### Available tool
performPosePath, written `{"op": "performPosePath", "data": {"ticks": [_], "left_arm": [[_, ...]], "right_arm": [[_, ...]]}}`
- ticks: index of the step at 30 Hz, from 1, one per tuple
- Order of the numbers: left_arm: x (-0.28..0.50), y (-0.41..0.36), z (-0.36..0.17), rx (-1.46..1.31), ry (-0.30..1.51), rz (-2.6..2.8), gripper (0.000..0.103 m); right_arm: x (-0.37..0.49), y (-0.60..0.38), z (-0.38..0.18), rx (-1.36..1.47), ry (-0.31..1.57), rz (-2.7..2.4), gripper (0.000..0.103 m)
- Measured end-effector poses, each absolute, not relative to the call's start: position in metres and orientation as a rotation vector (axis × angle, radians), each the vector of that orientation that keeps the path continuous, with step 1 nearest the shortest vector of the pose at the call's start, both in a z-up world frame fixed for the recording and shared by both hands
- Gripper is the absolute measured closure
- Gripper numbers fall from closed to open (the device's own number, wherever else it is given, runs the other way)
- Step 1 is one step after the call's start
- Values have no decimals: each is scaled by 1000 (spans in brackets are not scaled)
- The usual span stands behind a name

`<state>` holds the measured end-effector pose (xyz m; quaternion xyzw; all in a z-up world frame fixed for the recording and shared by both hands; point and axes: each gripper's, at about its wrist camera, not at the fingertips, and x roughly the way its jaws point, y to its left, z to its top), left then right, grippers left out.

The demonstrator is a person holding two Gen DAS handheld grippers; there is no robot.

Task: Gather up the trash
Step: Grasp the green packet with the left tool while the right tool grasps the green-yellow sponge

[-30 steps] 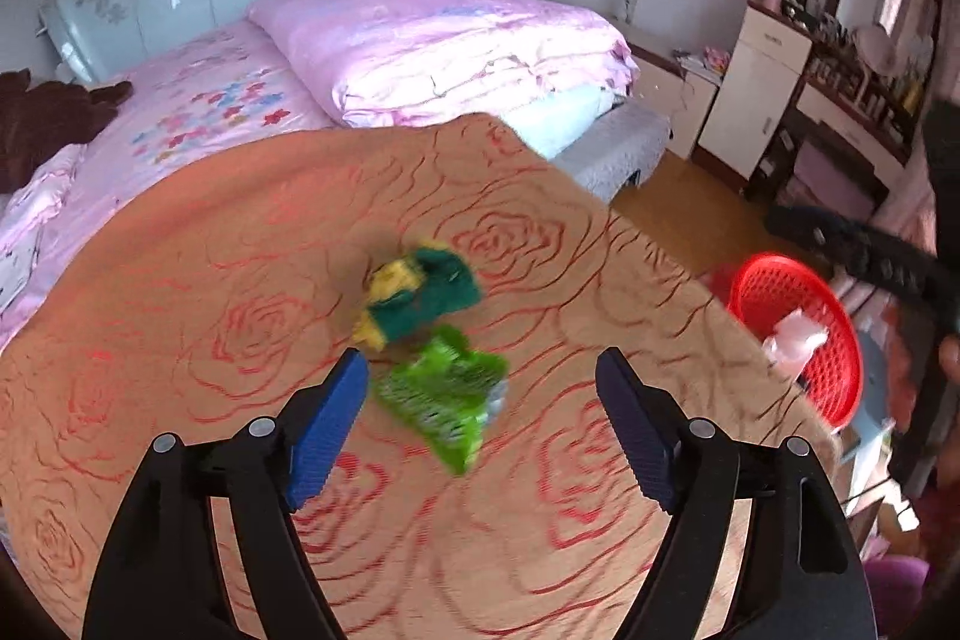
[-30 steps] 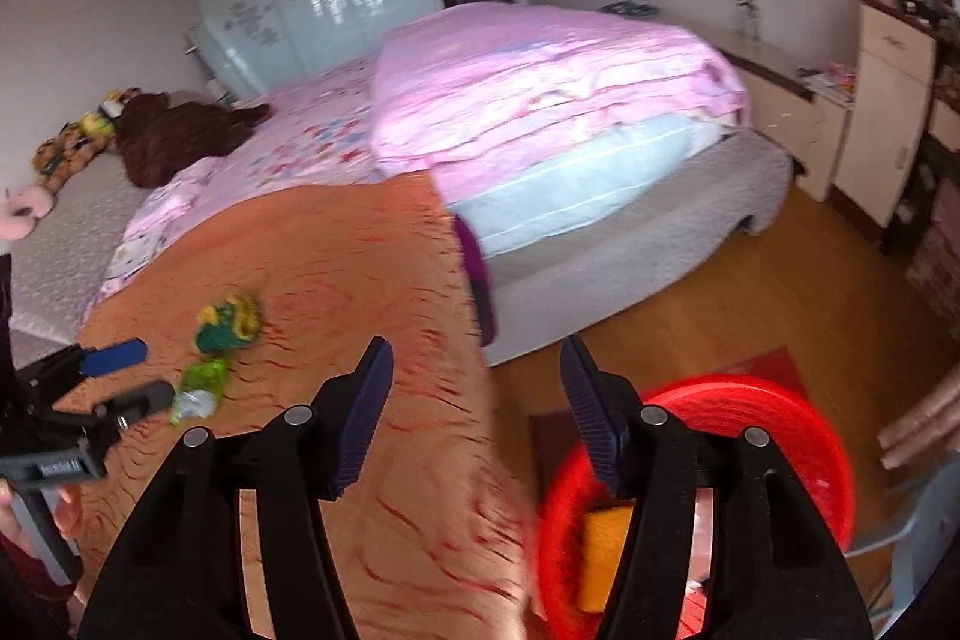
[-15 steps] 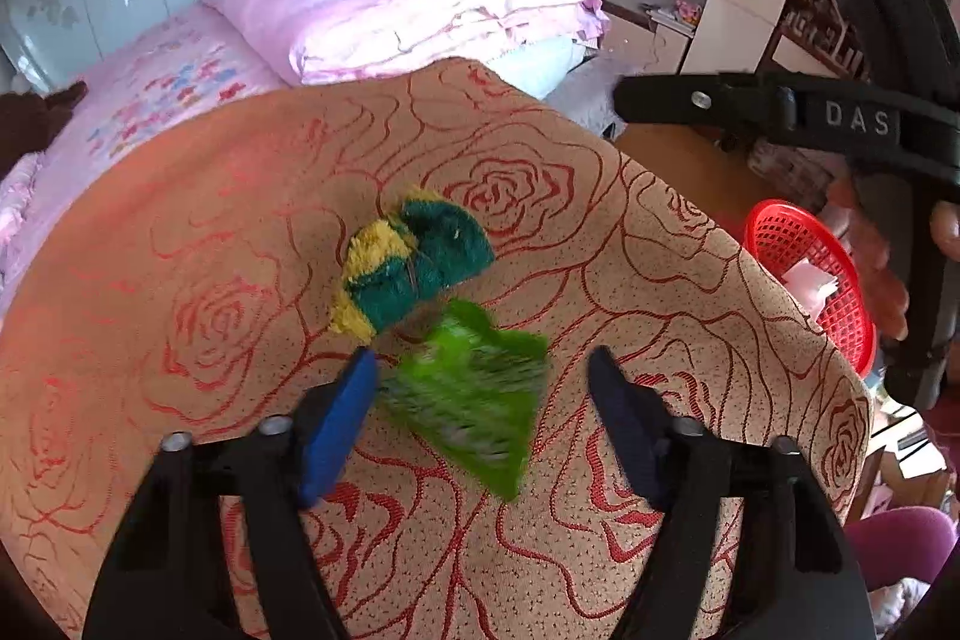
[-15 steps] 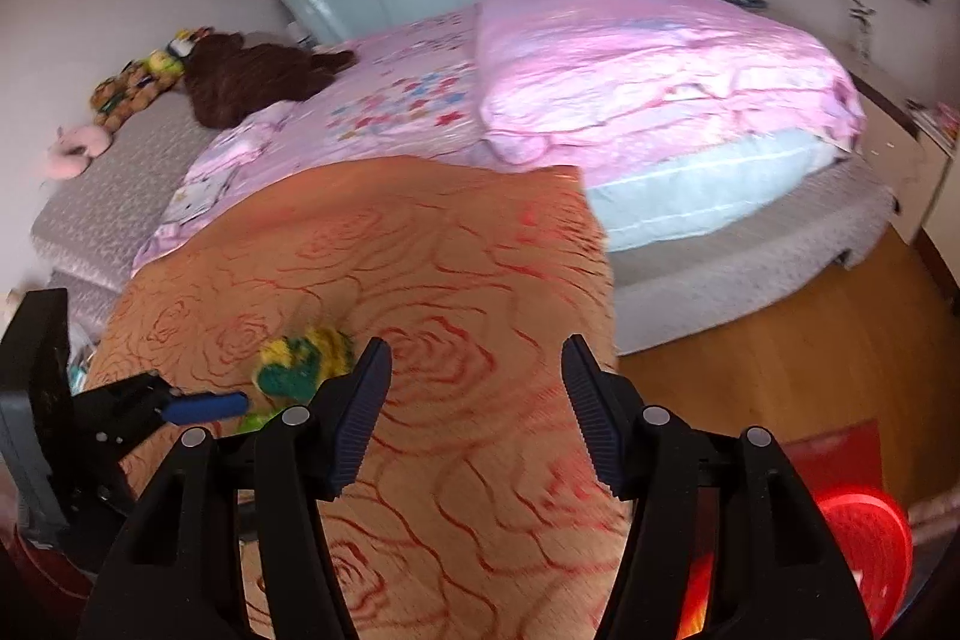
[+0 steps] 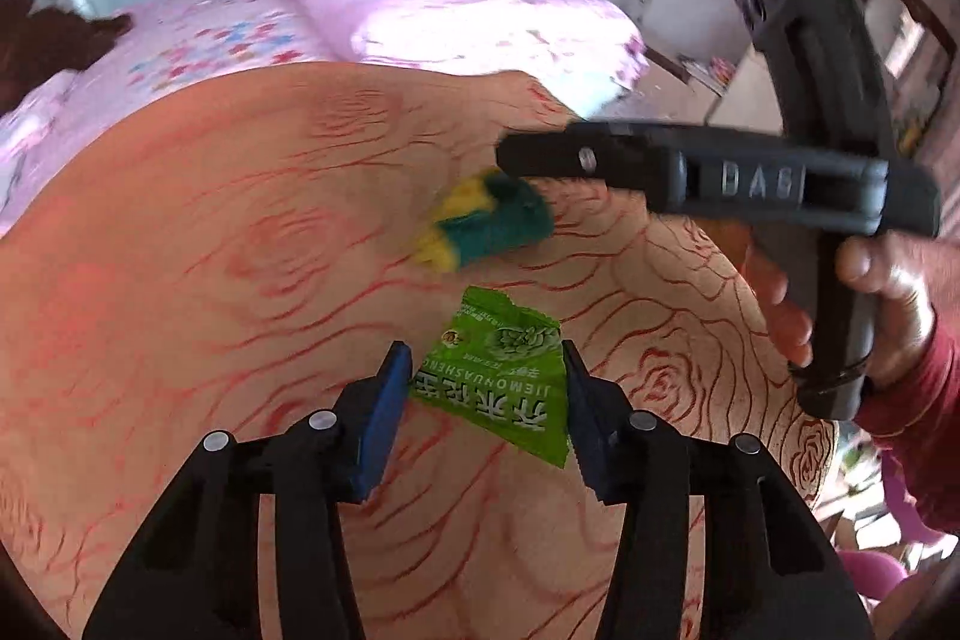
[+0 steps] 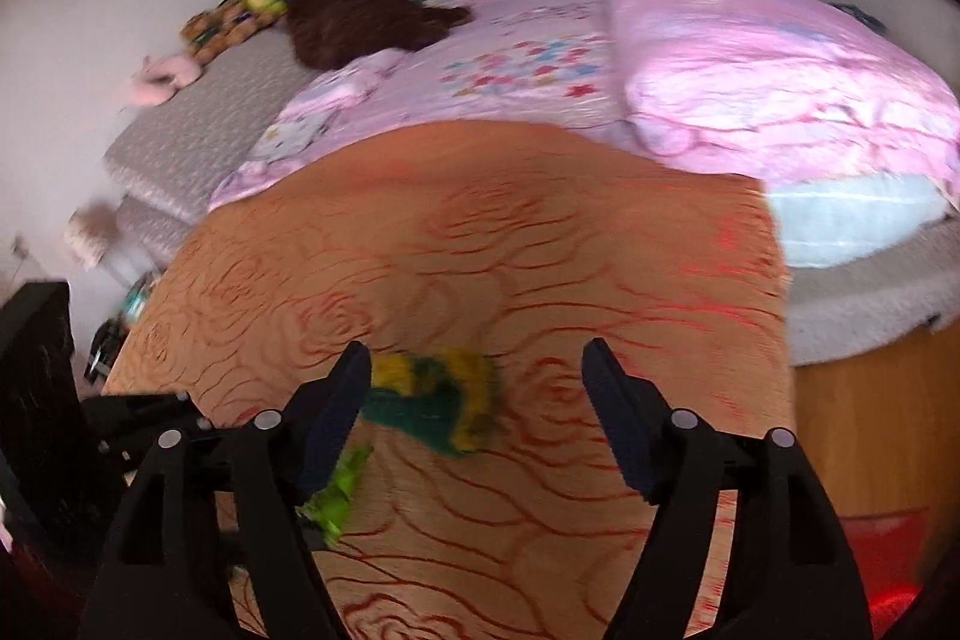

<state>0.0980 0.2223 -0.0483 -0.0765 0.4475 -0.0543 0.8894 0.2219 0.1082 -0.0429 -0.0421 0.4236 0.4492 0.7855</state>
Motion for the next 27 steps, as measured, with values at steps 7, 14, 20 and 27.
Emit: {"op": "performPosePath", "data": {"ticks": [7,14,20,27], "left_arm": [[83,253,-35,-228,878,8,55],[73,268,-34,-260,854,47,55],[61,264,-35,-238,840,44,55],[51,252,-27,-239,812,17,55]], "right_arm": [[204,145,-55,-218,917,962,27],[197,150,-63,-276,916,849,41],[186,137,-61,-241,898,795,52],[169,99,-39,-140,860,714,54]]}}
